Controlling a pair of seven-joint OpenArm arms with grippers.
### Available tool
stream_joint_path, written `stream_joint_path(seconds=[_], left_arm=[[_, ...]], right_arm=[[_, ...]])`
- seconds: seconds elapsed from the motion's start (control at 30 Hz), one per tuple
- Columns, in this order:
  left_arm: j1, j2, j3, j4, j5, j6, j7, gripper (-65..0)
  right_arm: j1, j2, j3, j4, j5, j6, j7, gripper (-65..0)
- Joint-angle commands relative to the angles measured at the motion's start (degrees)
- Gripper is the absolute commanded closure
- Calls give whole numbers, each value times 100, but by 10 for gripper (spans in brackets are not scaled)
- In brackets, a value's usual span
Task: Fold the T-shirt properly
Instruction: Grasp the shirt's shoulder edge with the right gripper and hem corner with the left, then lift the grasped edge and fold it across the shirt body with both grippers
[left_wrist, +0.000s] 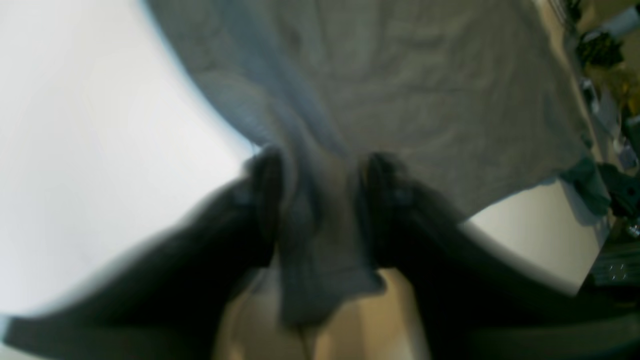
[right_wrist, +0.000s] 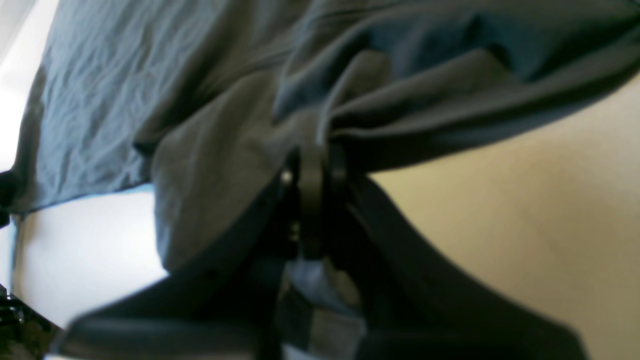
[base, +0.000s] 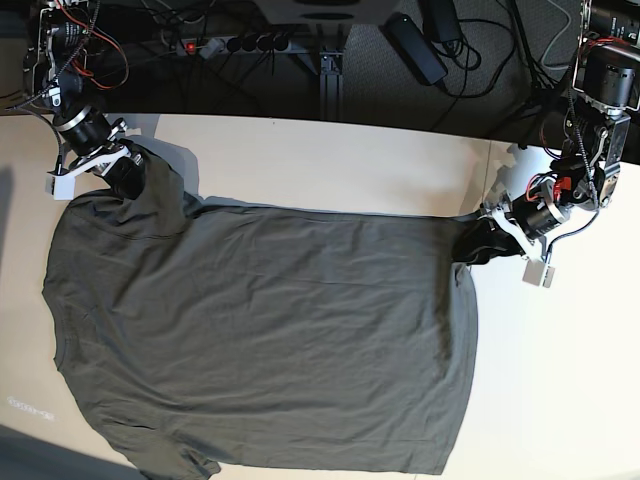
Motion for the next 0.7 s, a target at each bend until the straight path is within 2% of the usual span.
stream_joint_path(seconds=[0.0,0.03,0.07,0.1,0.17,0.37,0.5,0.67], left_arm=[[111,-26,81,-63,428,127,619,-70],[111,-22,81,-63,426,127,619,-13],[111,-20,81,-63,426,122,619,0],[109,-20,81,-63,422,87,619,0],[96,-22,81,-63,420,-198,627,0],[31,-26,61,50,13,-198,686,0],[39,-63,-105,452,13,-198,885,0],[251,-363,-164,1346,-118,-198,1093,0]], right_arm=[[-35,63,-9,0,-208,203,-229,0],[-35,63,-9,0,-208,203,-229,0],[-35,63,-9,0,-208,203,-229,0],[-35,63,-9,0,-208,203,-232,0],[-35,63,-9,0,-214,203,-234,0],[-37,85,-7,7,-232,205,-295,0],[-68,275,4,87,-205,208,-470,0],[-179,573,219,407,-205,210,-686,0]])
